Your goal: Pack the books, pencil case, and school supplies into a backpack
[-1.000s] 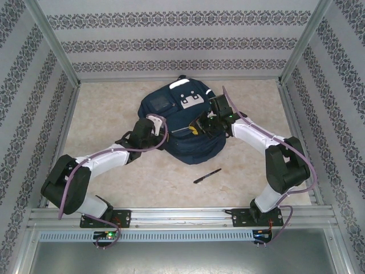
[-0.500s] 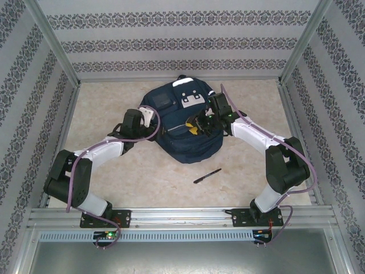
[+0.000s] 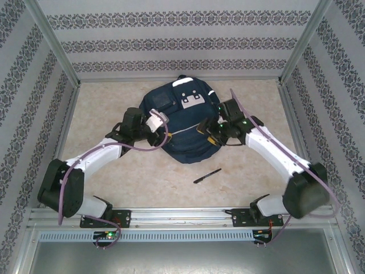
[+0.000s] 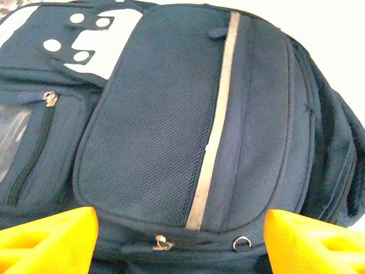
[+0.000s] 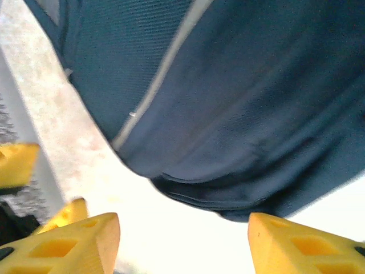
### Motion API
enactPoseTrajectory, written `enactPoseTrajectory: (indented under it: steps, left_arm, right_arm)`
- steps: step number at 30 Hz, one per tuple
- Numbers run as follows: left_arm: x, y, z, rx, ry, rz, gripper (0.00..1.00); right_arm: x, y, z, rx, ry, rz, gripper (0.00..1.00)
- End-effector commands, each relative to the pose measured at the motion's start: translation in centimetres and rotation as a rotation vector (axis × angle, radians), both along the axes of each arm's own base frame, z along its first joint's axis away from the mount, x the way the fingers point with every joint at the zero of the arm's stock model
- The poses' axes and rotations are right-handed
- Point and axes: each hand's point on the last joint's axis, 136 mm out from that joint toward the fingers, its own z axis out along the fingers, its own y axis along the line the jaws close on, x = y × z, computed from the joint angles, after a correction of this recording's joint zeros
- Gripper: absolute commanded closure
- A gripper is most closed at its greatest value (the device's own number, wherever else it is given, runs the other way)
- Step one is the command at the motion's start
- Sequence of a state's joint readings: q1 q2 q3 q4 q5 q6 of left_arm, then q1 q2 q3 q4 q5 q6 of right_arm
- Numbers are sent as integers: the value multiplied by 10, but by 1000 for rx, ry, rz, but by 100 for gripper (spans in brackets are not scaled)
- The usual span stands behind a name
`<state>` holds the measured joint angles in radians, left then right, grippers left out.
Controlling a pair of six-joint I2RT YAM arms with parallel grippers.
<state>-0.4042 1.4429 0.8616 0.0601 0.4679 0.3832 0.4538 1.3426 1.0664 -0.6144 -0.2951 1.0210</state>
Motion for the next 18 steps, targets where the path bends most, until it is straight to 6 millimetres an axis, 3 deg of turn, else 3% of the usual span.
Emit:
enactPoseTrajectory:
  steps: [1,3,7,12,16,18]
  left_arm:
    - [7,-19,-10,94,-33,-97,21]
    - [10,-32,-22,158,-43,-150,21]
    - [7,-53,-42,257,-49,-263,20]
    - [0,-66,-62,308,-11,-335,19]
    - [22,-56,-71,362,-6,-212,27]
    - [21,-57,-72,369,10,-222,30]
  right_arm:
    - [-52,-51,-55,-267,133,-45,37]
    - [-76,-53,-73,-225,205,-99,39]
    - [-103,-35,-98,-40,348,-211,42]
    - [-101,-26,-106,-5,398,-261,44]
    - [-99,-14,-121,11,457,-261,46]
    - [-96,-10,-127,9,471,-272,46]
